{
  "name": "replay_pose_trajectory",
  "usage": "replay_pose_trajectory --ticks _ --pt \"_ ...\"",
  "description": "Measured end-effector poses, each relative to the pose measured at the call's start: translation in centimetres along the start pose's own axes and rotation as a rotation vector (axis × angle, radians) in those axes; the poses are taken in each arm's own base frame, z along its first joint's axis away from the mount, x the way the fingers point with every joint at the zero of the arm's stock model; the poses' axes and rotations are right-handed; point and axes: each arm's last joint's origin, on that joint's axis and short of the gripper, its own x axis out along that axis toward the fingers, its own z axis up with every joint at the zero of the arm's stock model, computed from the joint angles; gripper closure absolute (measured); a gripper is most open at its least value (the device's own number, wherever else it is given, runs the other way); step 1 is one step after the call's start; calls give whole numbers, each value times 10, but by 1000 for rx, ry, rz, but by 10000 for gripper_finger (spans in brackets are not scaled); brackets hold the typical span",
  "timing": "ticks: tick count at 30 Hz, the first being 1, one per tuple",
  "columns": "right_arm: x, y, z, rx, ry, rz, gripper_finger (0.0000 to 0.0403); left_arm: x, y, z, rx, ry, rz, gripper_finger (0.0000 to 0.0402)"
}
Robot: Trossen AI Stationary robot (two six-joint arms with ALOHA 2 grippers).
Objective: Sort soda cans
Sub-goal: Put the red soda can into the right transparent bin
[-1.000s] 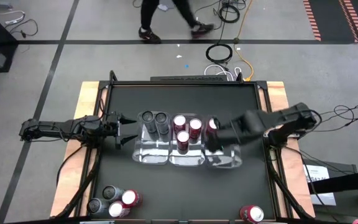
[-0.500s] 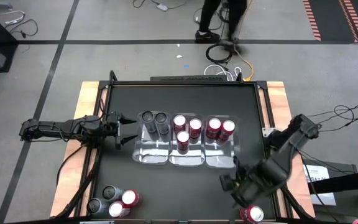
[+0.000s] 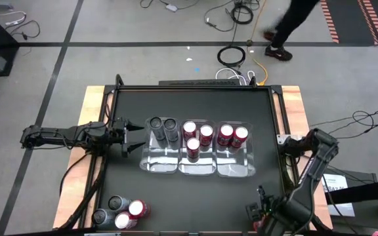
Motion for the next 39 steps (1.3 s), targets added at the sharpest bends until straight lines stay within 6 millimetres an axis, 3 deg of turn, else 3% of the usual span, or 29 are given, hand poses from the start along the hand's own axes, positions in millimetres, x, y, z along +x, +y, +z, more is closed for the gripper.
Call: replay_pose_trajectory --ticks 10,22,31,39 --pt "39 -5 -20 -102 54 57 11 0 0 0 0 0 0 20" --pt "59 -8 -24 -238 67 57 11 0 0 0 0 0 -1 20" --pt "81 -8 -29 -313 174 41 11 0 0 0 0 0 0 20" --pt "87 -7 -32 -376 240 39 11 0 0 0 0 0 0 20"
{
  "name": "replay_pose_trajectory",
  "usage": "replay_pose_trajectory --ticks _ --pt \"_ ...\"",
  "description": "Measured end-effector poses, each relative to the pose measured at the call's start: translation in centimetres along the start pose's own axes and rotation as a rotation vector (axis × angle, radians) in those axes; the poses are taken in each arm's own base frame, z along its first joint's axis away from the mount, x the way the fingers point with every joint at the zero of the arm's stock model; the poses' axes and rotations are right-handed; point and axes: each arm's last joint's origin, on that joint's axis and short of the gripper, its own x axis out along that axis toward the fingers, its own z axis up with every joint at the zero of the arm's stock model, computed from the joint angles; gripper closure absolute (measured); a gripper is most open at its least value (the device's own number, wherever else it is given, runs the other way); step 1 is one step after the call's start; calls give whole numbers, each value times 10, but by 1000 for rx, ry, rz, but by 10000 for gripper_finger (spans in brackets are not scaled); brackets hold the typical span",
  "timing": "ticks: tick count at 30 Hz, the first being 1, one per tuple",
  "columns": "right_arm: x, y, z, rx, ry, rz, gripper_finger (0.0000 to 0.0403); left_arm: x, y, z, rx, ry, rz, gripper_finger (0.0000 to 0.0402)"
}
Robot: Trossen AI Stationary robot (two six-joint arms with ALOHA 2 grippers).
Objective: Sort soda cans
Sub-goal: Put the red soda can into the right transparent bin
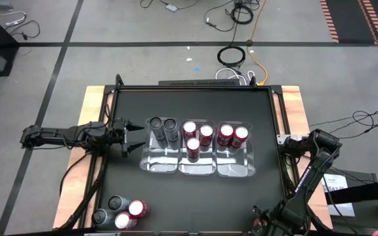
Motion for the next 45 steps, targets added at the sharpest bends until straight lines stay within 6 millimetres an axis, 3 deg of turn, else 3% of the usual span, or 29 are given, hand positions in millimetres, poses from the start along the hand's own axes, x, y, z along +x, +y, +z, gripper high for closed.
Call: replay_pose_trajectory --ticks 6,15,25,33,40,45 --pt "2 -1 0 -9 14 -15 22 0 0 0 0 0 0 20" --pt "2 -2 0 -6 43 -31 116 0 0 0 0 0 0 20" --pt "-3 -4 1 62 -16 -6 116 0 0 0 0 0 0 20" --pt "-35 -13 17 111 -267 161 116 0 0 0 0 -1 0 20" --pt "-83 -26 34 74 -546 420 115 0 0 0 0 0 0 20" --pt "-118 -39 56 12 -730 491 115 0 0 0 0 0 0 20"
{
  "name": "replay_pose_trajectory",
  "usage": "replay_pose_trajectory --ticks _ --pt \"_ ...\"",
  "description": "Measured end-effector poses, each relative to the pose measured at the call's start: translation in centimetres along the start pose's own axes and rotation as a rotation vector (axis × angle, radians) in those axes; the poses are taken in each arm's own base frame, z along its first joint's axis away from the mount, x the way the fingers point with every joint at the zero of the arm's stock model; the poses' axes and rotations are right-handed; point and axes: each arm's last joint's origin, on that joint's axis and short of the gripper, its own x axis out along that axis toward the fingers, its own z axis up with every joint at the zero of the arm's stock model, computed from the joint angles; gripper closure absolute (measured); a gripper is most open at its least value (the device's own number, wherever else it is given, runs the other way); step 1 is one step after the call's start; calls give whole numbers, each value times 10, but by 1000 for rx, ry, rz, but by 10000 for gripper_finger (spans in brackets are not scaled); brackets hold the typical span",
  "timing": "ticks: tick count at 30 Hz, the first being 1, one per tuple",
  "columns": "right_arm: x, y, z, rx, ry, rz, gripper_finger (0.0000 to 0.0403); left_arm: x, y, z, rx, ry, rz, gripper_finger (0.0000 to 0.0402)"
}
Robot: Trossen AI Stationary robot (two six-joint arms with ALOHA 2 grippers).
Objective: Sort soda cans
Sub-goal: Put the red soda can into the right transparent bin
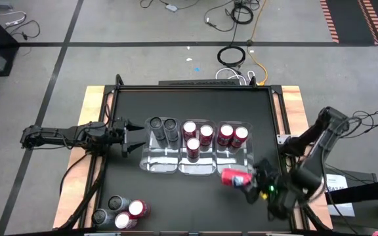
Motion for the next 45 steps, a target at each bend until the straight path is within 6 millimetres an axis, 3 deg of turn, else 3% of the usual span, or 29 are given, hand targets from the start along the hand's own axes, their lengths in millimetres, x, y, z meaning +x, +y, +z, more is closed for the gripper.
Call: replay_pose_trajectory --ticks 6,10,15,20,32,45 --pt "0 -6 56 -53 -61 -46 115 0 0 0 0 0 0 20" --pt "9 -19 91 -39 69 -192 115 0 0 0 0 0 0 20" --pt "27 -36 121 -46 268 -379 115 0 0 0 0 0 0 20" --pt "49 -40 142 -72 350 -418 114 0 0 0 0 0 0 20" --pt "120 -52 168 -233 628 -530 103 0 0 0 0 0 0 20" --pt "156 -56 162 -410 714 -614 95 0 0 0 0 0 0 20"
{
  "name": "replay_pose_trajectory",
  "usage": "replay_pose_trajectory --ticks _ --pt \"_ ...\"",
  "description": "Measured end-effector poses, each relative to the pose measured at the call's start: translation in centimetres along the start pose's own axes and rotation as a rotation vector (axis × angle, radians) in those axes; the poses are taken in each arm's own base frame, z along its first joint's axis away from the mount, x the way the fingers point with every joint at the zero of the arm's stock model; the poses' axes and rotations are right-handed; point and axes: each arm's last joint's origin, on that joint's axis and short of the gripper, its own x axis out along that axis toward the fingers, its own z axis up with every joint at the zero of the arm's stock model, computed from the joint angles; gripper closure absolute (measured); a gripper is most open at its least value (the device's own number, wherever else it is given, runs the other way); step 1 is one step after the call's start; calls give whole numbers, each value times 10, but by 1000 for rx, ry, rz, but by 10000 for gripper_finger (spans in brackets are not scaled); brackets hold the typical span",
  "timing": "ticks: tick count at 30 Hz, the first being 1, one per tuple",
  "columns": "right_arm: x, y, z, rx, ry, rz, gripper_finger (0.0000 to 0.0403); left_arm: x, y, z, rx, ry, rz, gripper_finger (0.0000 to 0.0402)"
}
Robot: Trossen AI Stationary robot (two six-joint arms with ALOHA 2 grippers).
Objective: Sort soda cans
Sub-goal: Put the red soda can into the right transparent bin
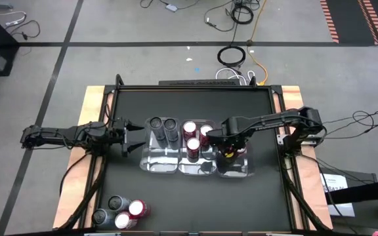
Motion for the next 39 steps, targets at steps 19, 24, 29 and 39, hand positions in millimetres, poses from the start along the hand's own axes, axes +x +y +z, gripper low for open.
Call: replay_pose_trajectory --ticks 19,24,29,39 --pt "30 3 -3 -21 64 -42 94 0 0 0 0 0 0 20" --pt "24 2 -6 -3 13 -18 94 0 0 0 0 0 -1 20" --pt "20 1 -7 -21 -12 2 94 0 0 0 0 0 0 20" --pt "20 0 -8 -41 3 -12 94 0 0 0 0 0 0 20"
